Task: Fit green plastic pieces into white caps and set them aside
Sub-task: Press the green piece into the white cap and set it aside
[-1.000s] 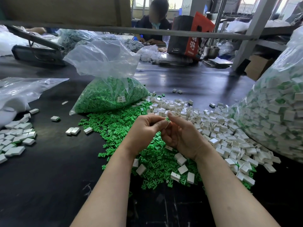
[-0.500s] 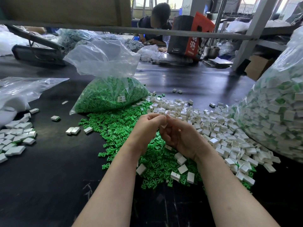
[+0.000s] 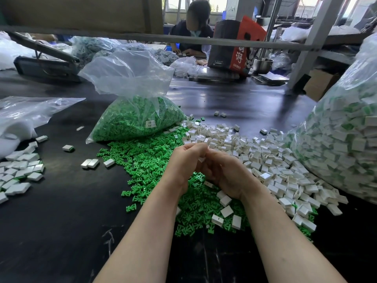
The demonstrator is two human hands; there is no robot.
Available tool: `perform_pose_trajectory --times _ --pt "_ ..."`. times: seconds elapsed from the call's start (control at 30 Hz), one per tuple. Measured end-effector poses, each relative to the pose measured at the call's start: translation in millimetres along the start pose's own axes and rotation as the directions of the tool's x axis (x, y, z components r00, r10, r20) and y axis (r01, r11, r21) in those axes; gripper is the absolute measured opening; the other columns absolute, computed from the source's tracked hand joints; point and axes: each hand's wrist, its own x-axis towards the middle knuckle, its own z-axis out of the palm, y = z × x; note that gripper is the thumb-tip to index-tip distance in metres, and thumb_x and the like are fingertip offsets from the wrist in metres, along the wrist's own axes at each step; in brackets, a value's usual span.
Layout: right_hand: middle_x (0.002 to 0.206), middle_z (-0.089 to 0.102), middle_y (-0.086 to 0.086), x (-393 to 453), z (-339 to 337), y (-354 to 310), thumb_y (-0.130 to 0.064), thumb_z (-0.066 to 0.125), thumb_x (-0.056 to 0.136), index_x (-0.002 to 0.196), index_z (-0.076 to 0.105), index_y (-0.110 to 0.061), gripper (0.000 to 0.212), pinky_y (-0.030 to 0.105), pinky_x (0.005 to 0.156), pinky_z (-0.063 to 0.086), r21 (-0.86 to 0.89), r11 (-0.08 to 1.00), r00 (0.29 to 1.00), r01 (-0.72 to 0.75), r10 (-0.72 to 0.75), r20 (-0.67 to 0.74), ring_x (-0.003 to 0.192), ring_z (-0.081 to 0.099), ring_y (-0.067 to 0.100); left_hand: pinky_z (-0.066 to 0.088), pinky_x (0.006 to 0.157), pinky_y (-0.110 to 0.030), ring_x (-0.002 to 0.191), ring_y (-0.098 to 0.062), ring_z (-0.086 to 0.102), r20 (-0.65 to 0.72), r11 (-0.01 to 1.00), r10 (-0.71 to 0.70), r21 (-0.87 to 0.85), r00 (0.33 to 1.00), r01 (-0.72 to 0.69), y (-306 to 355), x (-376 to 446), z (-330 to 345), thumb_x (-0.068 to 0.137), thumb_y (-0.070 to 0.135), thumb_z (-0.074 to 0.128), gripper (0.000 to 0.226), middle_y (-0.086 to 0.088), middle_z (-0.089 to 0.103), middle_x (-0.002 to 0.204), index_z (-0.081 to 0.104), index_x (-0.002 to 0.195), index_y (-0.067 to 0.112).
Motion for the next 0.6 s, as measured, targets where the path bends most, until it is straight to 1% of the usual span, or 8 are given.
perform_pose_trajectory --times 0.07,0.2,0.27,0.33,0.4,0.5,0.53,0.6 --pt "0.062 0.05 -0.005 0.0 -0.9 0.4 -0.034 0.06 0.086 0.099 0.058 -0.007 0.03 0.018 0.049 0.031 0.0 1.0 1.0 0.009 -0.009 0.009 0.054 0.038 0.008 0.049 0.062 -0.03 0.054 -0.027 0.058 0.009 1.0 0.007 -0.01 1.0 -0.007 0.4 -0.9 -0.2 0.088 0.012 0.055 0.022 -0.014 0.06 0.06 0.061 0.067 0.009" --pt "0.066 0.053 -0.004 0.1 -1.5 0.9 -0.033 0.055 0.088 0.091 0.06 -0.01 0.024 0.018 0.05 0.034 -0.011 1.0 1.0 0.013 -0.012 0.028 0.055 0.041 0.007 0.052 0.067 -0.035 0.059 -0.029 0.06 0.01 1.0 0.011 -0.004 1.0 -0.011 0.4 -0.9 -0.6 0.088 0.01 0.055 0.02 -0.015 0.061 0.064 0.062 0.069 0.01" --pt "0.067 0.056 -0.005 -0.5 -1.3 0.9 -0.032 0.054 0.09 0.092 0.062 -0.01 0.023 0.017 0.051 0.035 -0.013 1.0 0.999 0.019 -0.019 0.034 0.056 0.044 0.006 0.052 0.071 -0.04 0.06 -0.029 0.06 0.009 1.0 0.017 0.001 1.0 -0.017 0.3 -1.0 -0.7 0.088 0.01 0.055 0.02 -0.013 0.062 0.065 0.063 0.069 0.01" --pt "0.068 0.058 -0.006 -0.7 -1.2 1.4 -0.029 0.053 0.094 0.093 0.063 -0.01 0.022 0.016 0.051 0.038 -0.01 1.0 0.999 0.025 -0.025 0.036 0.056 0.049 0.004 0.053 0.073 -0.04 0.058 -0.026 0.06 0.01 1.0 0.023 0.004 1.0 -0.023 -0.2 -0.6 -1.1 0.088 0.01 0.055 0.021 -0.01 0.063 0.065 0.065 0.069 0.012" --pt "0.068 0.058 -0.005 -0.4 0.1 2.0 -0.028 0.051 0.097 0.098 0.065 -0.008 0.024 0.016 0.05 0.037 -0.007 1.0 1.0 0.024 -0.024 0.017 0.055 0.048 0.003 0.054 0.069 -0.036 0.056 -0.025 0.06 0.014 0.999 0.033 0.008 0.999 -0.033 -0.7 0.0 -1.7 0.088 0.011 0.056 0.023 -0.008 0.063 0.063 0.065 0.067 0.013" --pt "0.067 0.052 -0.004 1.9 2.5 1.8 -0.037 0.049 0.095 0.109 0.06 -0.004 0.037 0.018 0.049 0.032 -0.036 0.999 1.0 0.023 -0.023 -0.005 0.056 0.04 0.006 0.052 0.066 -0.034 0.054 -0.028 0.058 0.043 0.999 0.038 0.003 0.998 -0.038 0.1 0.9 -2.4 0.081 0.016 0.057 0.024 -0.013 0.06 0.059 0.065 0.059 0.018" --pt "0.068 0.051 -0.002 2.7 3.5 1.5 -0.042 0.048 0.095 0.109 0.059 -0.006 0.04 0.019 0.049 0.03 -0.034 0.999 1.0 0.019 -0.019 -0.001 0.056 0.038 0.008 0.05 0.061 -0.031 0.051 -0.026 0.056 0.047 0.999 0.036 0.004 0.998 -0.036 0.4 1.2 -3.2 0.077 0.018 0.057 0.024 -0.009 0.058 0.056 0.063 0.054 0.019" --pt "0.069 0.055 0.0 3.3 4.1 0.4 -0.048 0.046 0.095 0.097 0.062 -0.007 0.044 0.019 0.048 0.031 0.007 1.0 1.0 0.007 -0.007 0.012 0.056 0.04 0.008 0.043 0.05 -0.021 0.042 -0.017 0.05 0.054 0.999 0.03 -0.018 0.998 -0.029 -0.4 1.6 -6.4 0.076 0.015 0.054 0.03 0.001 0.051 0.048 0.058 0.047 0.021"
